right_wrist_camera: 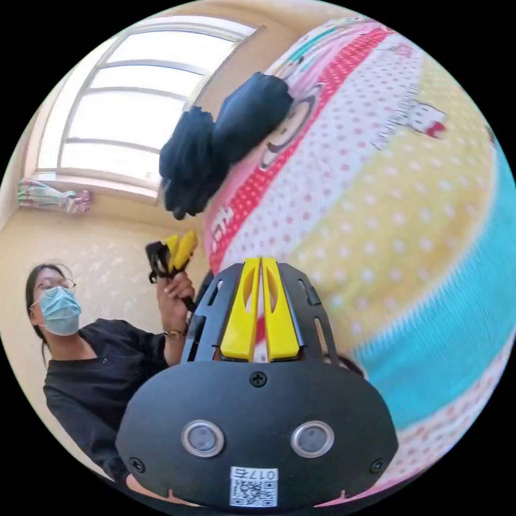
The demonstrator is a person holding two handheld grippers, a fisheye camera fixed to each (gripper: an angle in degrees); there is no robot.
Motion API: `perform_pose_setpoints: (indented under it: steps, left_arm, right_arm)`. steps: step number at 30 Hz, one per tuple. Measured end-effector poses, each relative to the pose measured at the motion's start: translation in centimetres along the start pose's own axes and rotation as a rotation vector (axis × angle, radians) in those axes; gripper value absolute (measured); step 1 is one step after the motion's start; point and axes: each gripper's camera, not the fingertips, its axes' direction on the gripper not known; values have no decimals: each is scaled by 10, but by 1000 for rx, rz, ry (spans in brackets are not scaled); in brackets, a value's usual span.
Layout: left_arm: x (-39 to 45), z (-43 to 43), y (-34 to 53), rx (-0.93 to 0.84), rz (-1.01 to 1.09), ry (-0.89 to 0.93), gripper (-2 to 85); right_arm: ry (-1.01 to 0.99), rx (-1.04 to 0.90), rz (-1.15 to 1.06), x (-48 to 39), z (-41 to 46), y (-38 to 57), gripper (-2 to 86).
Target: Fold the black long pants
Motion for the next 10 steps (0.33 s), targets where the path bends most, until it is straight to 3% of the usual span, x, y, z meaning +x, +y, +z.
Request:
perform_pose_setpoints:
  steps: [4,6,10]
  left_arm:
    - [23,81,9,-332,71,-126,71]
    - [46,139,27,-531,188,-304,78]
    - [73,168,53,-489,326,-547,64]
  right_arm:
    - [255,-11,126,-4,-44,94,8]
    - [434,-24,295,-5,-73,155,9]
    - [550,44,446,-23,-117,238,16]
